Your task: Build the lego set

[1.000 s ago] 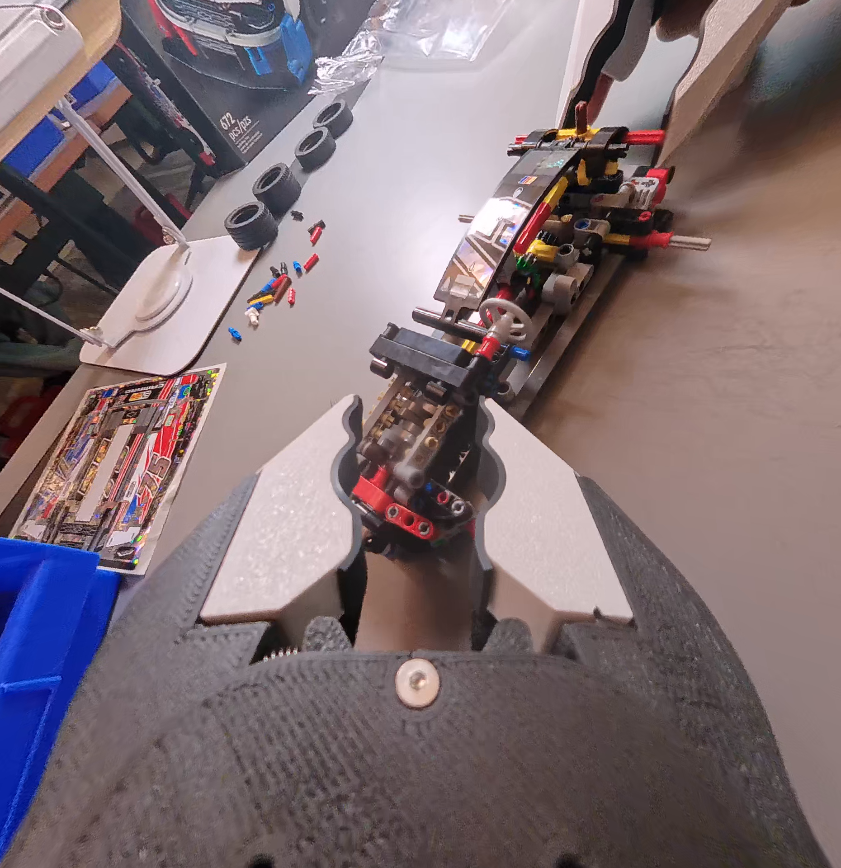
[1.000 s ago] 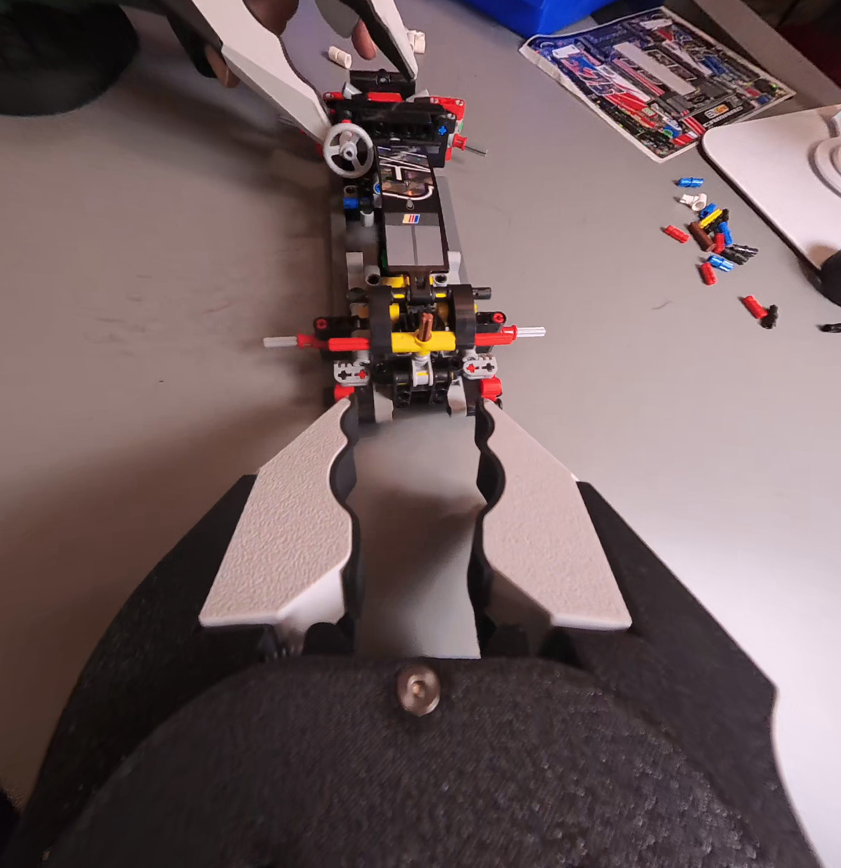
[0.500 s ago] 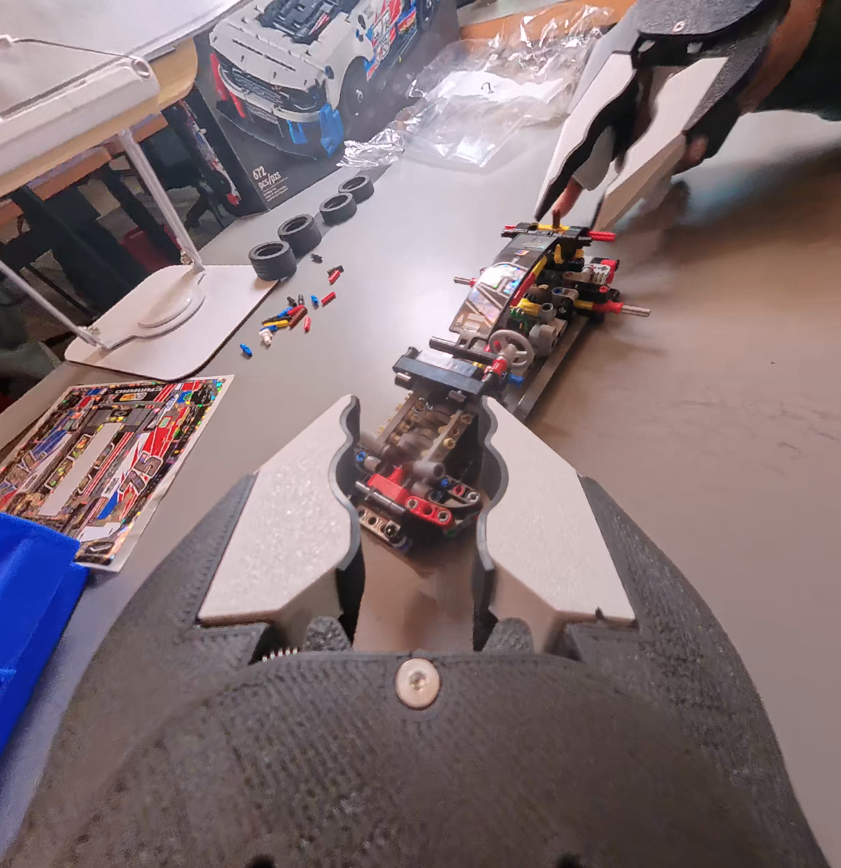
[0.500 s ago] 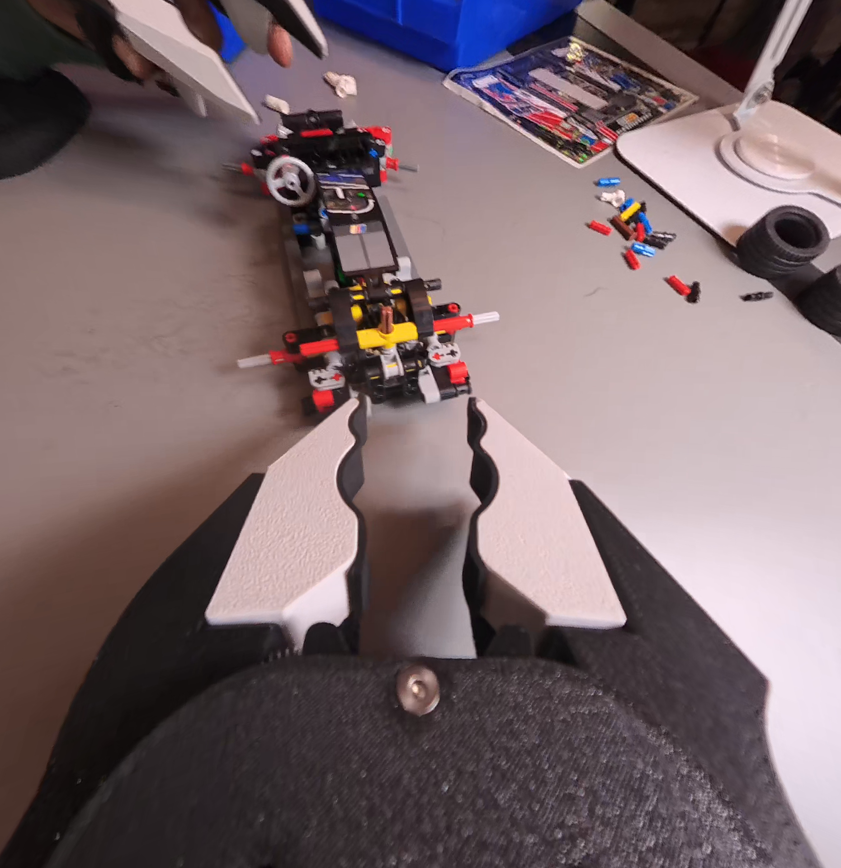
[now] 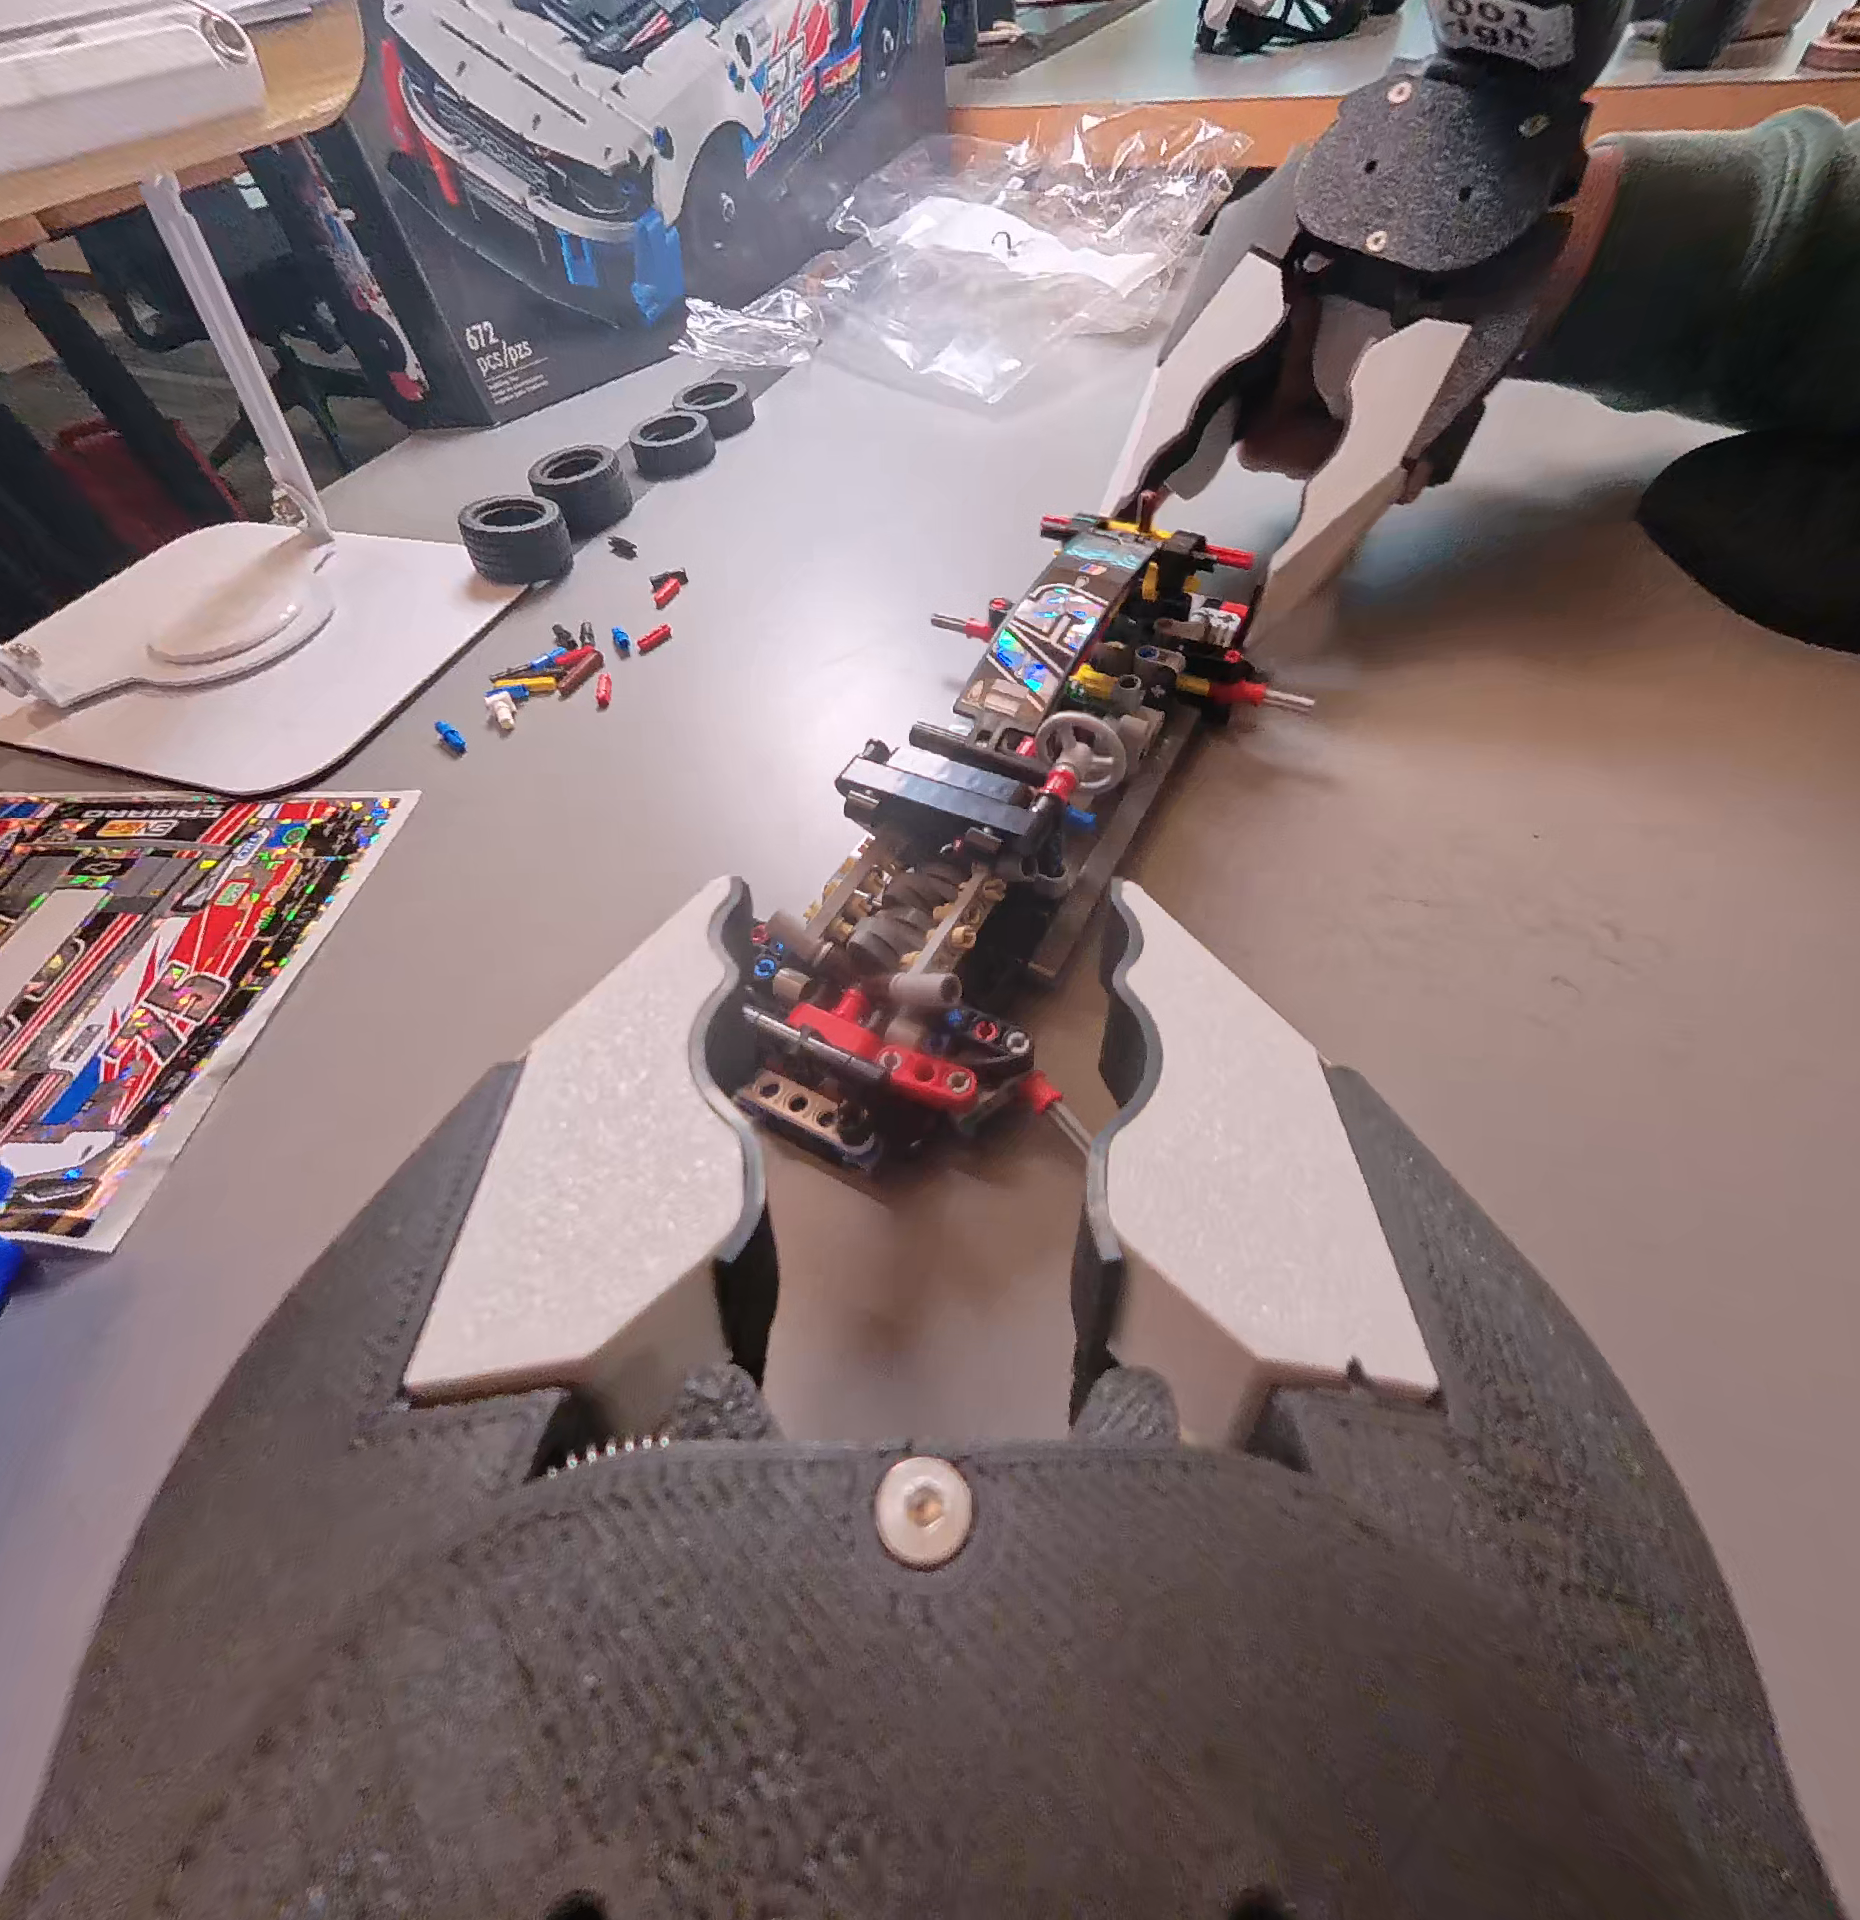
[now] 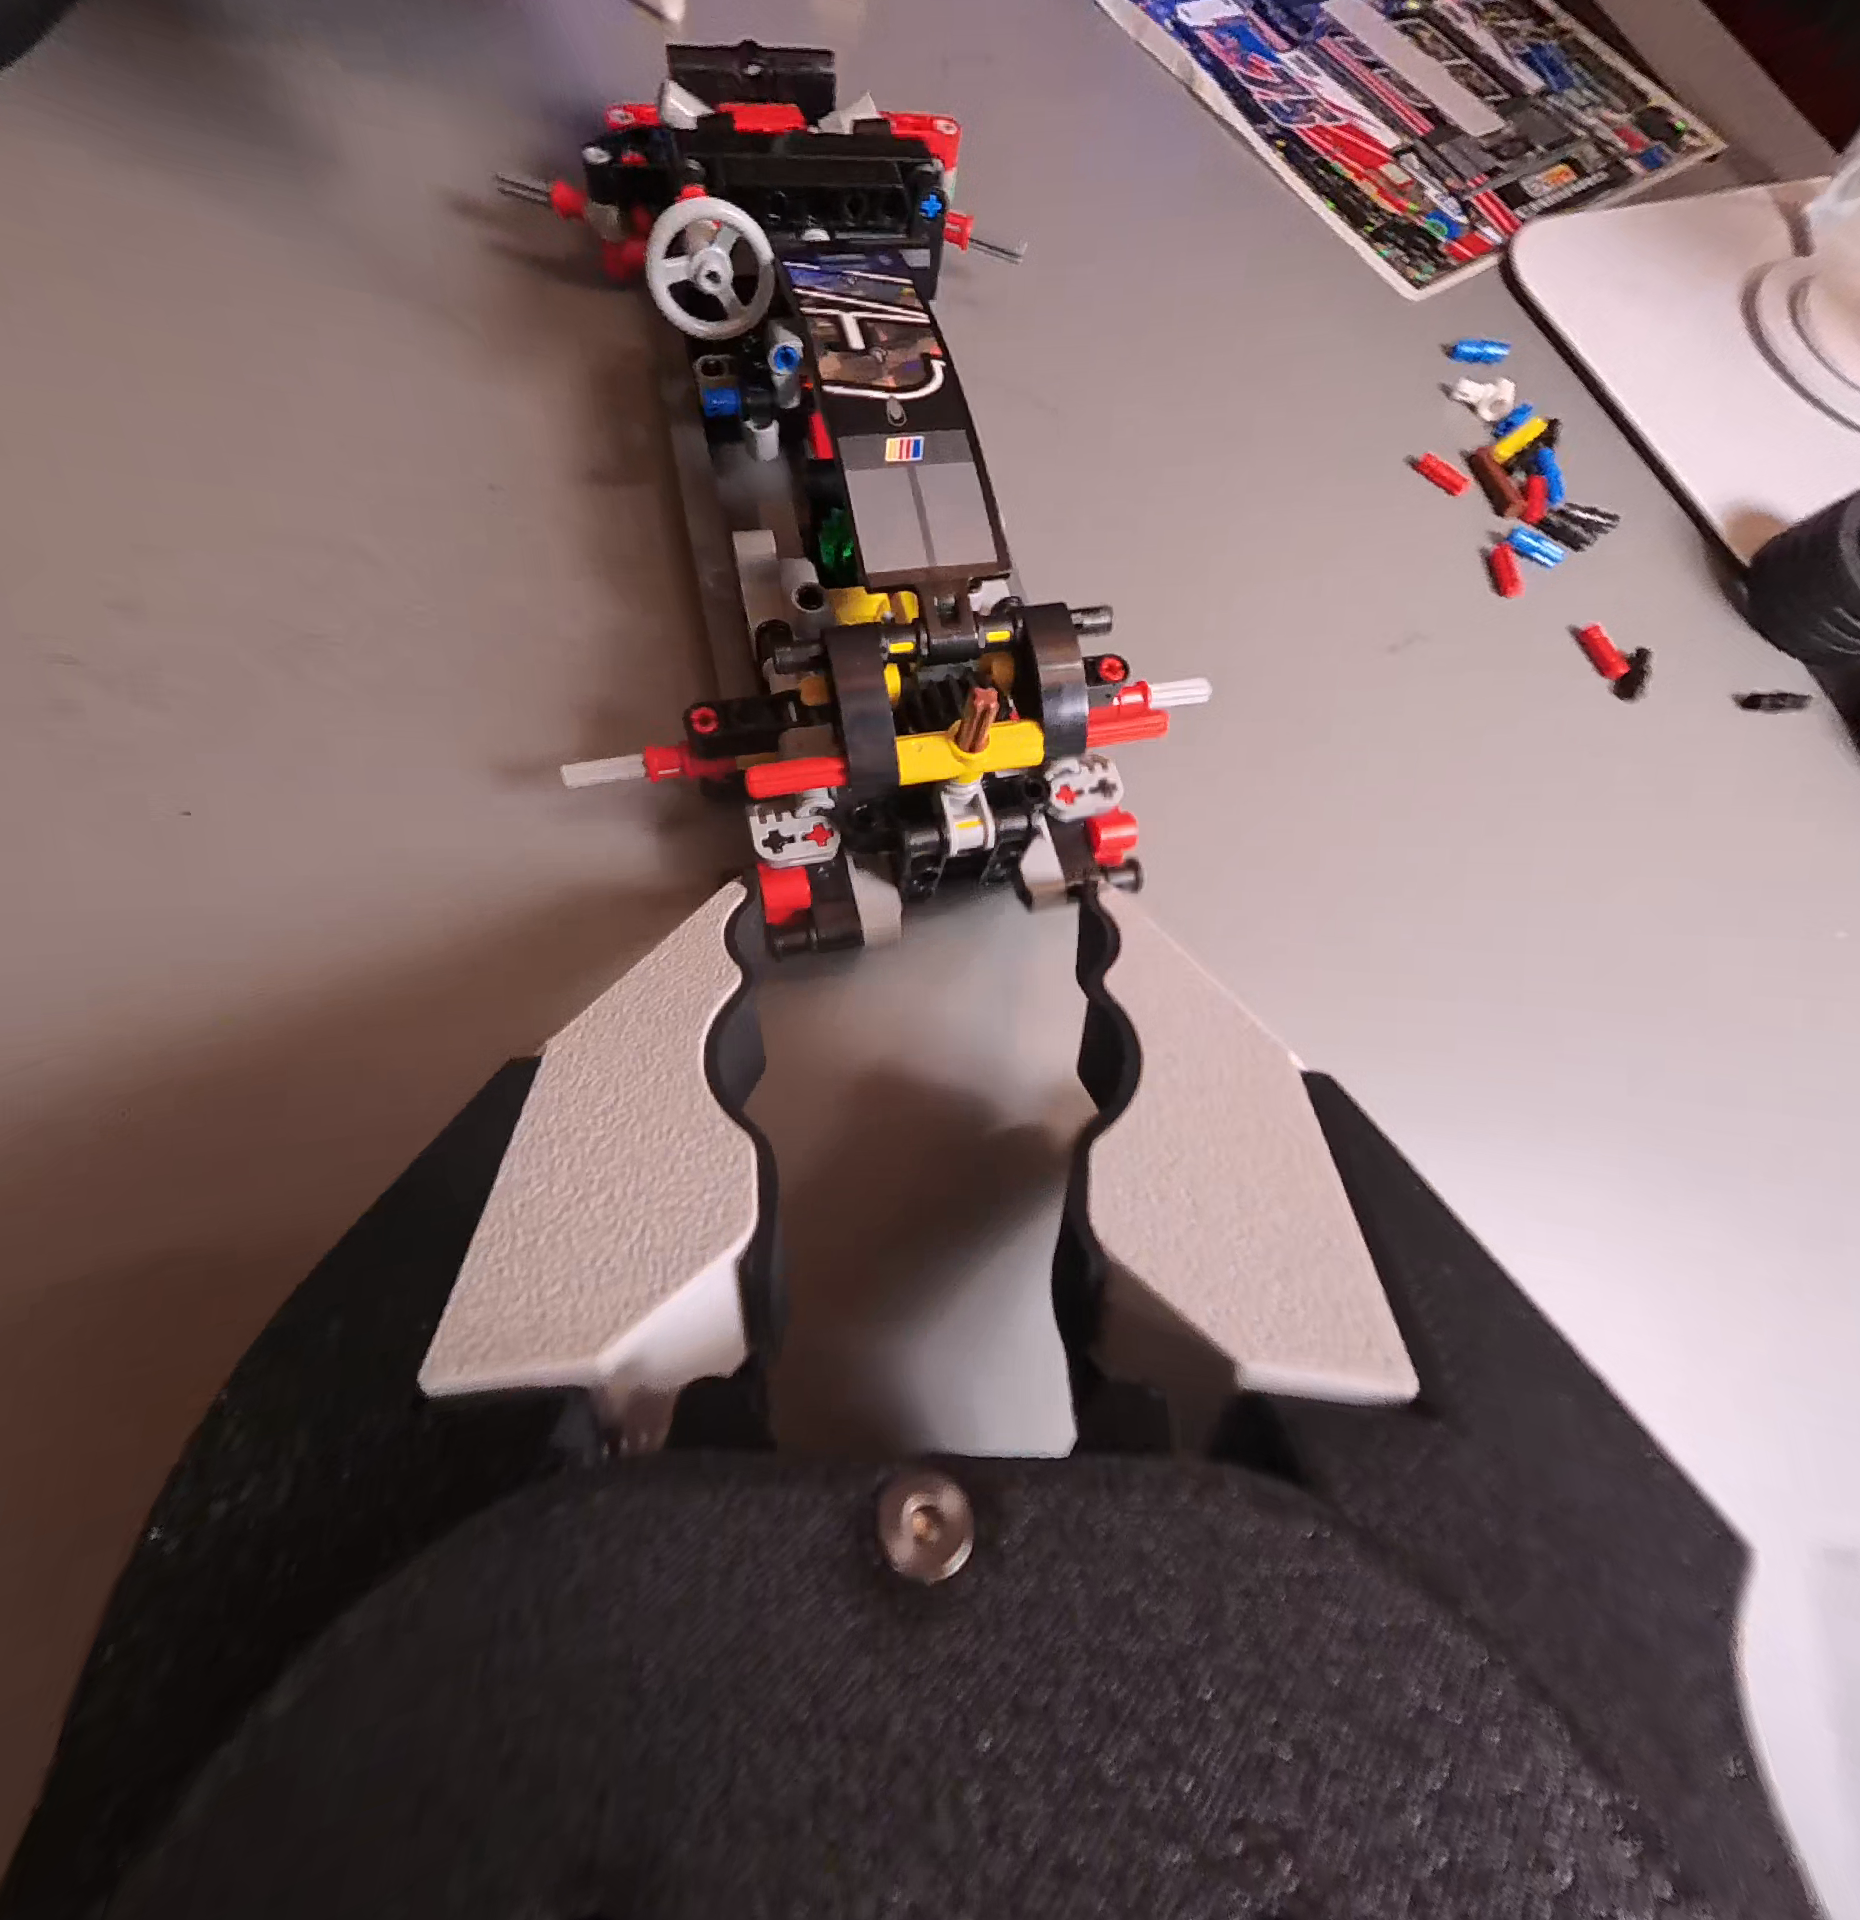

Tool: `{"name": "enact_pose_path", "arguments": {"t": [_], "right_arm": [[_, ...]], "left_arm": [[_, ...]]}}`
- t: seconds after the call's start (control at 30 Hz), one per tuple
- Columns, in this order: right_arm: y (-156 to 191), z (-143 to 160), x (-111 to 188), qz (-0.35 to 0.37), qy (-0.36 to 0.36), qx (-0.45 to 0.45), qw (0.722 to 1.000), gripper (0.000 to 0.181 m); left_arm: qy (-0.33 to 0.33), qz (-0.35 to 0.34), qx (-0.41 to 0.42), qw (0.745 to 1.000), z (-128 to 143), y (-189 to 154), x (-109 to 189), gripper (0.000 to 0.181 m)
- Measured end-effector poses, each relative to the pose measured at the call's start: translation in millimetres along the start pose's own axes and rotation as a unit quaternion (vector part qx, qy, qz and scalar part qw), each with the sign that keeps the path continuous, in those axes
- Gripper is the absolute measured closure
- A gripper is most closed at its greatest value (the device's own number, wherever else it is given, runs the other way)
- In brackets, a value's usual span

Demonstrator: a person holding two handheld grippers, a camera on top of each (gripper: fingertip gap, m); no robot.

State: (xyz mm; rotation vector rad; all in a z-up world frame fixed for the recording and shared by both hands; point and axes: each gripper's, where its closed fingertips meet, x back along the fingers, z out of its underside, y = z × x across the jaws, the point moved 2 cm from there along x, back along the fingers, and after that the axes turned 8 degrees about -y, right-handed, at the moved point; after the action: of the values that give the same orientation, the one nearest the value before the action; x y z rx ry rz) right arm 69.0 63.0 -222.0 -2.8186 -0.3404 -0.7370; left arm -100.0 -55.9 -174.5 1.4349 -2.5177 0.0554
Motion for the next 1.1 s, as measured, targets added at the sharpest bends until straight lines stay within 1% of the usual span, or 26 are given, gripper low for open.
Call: {"name": "enact_pose_path", "arguments": {"t": [0.07, 0.2, 0.27, 0.37, 0.5, 0.6, 0.67, 0.7, 0.73, 0.83, 1.0, 1.03, 1.1], "right_arm": [[-12.7, 5.8, 3.3, 0.024, 0.006, -0.01, 1.0, 0.133], [-25.3, 10.6, 12.8, 0.046, 0.0, -0.022, 0.999, 0.131], [-33.8, 4.8, 23.4, 0.068, -0.025, -0.033, 0.997, 0.132], [-52.0, -13.4, 42.6, 0.117, -0.095, -0.063, 0.987, 0.136], [-72.8, -34.2, 59.6, 0.193, -0.199, -0.104, 0.955, 0.137], [-82.5, -44.7, 68.9, 0.264, -0.271, -0.131, 0.916, 0.137], [-87.2, -50.3, 77.9, 0.321, -0.306, -0.137, 0.886, 0.142], [-86.5, -53.7, 80.0, 0.334, -0.319, -0.134, 0.876, 0.146], [-85.0, -56.4, 79.4, 0.34, -0.323, -0.131, 0.874, 0.148], [-81.5, -62.4, 75.3, 0.345, -0.321, -0.118, 0.874, 0.148], [-82.5, -64.1, 60.0, 0.33, -0.296, -0.108, 0.89, 0.153], [-86.7, -69.5, 57.7, 0.329, -0.29, -0.1, 0.893, 0.154], [-98.4, -90.2, 49.8, 0.317, -0.278, -0.076, 0.904, 0.158]], "left_arm": [[0.001, 0.001, -0.001, 1.0, 0.8, -0.4, -0.7, 0.116], [-0.013, -0.011, -0.002, 1.0, -3.7, 3.6, 0.7, 0.12], [-0.026, -0.026, -0.003, 0.999, -8.1, 7.5, 2.1, 0.121], [-0.045, -0.055, -0.006, 0.997, -14.4, 15.0, 4.9, 0.123], [-0.062, -0.1, -0.015, 0.993, -20.6, 27.0, 10.2, 0.124], [-0.073, -0.139, -0.017, 0.988, -24.1, 36.7, 15.3, 0.124], [-0.083, -0.165, -0.017, 0.983, -27.4, 42.8, 19.5, 0.124], [-0.088, -0.177, -0.016, 0.98, -28.8, 45.5, 21.5, 0.124], [-0.096, -0.186, -0.015, 0.978, -30.7, 47.6, 23.4, 0.124], [-0.116, -0.214, -0.015, 0.97, -35.9, 53.7, 29.5, 0.124], [-0.142, -0.24, -0.009, 0.96, -42.0, 59.1, 36.9, 0.126], [-0.142, -0.245, -0.008, 0.959, -41.3, 60.3, 37.7, 0.127], [-0.141, -0.251, -0.003, 0.958, -39.1, 62.2, 38.0, 0.129]]}}
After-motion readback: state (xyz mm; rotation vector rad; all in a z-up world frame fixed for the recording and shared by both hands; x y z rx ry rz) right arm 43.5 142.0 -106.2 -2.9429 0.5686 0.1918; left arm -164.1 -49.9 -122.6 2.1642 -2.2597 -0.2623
